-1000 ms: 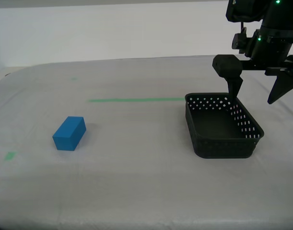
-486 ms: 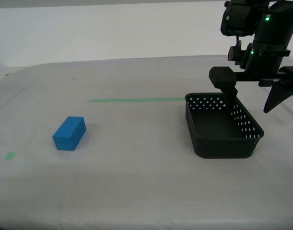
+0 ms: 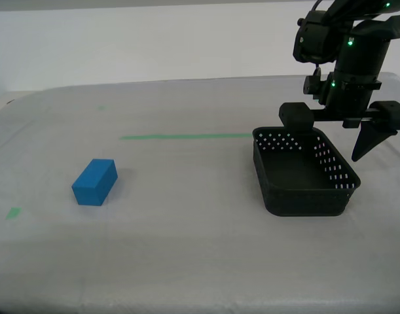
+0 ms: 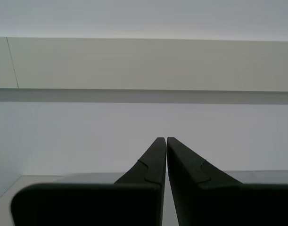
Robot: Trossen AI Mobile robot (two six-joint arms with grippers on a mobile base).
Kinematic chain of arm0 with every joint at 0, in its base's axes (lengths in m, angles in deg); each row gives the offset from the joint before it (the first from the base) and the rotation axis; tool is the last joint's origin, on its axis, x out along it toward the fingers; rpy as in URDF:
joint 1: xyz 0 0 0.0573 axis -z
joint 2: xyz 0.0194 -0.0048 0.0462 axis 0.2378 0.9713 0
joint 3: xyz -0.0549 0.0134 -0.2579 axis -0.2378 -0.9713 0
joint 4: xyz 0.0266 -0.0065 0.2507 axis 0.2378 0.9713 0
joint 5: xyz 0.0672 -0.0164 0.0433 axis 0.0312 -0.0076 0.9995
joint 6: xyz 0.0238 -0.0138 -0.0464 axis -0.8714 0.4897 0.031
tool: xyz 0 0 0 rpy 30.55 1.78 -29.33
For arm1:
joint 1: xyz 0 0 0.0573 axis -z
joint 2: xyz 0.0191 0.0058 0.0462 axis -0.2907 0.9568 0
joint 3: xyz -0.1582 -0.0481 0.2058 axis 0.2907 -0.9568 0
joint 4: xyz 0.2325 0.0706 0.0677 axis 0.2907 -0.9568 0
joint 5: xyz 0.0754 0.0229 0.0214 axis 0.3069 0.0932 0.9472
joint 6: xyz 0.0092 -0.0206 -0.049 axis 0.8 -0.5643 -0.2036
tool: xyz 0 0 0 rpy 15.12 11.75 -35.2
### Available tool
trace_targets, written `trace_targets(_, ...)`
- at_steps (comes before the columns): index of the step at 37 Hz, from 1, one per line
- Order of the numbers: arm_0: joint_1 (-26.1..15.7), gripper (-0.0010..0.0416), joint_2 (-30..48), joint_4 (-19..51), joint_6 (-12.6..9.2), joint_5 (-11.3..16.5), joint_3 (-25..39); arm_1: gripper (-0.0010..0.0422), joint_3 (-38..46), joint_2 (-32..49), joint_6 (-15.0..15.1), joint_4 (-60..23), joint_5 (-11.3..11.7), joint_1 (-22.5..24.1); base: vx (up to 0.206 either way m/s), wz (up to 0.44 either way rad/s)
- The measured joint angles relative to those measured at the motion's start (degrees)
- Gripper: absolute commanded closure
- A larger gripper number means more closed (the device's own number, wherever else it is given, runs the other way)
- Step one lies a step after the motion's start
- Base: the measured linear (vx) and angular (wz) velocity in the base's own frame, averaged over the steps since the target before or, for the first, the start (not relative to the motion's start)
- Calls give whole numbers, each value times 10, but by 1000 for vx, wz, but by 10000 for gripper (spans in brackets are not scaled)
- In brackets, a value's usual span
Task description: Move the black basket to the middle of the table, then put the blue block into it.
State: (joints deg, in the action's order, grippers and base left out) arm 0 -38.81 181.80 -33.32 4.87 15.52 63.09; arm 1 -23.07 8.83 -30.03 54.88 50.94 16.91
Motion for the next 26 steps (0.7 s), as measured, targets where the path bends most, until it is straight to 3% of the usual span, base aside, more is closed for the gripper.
trace_targets(5, 0, 5, 6, -3, 2, -1, 0, 412, 0, 0, 0, 0, 0, 0, 0, 0)
trace_targets(14, 1, 5, 5, -13, 3, -29, 0, 412, 0, 0, 0, 0, 0, 0, 0, 0)
trace_targets(26, 6, 5, 6, -31, 3, -32, 0, 412, 0, 0, 0, 0, 0, 0, 0, 0)
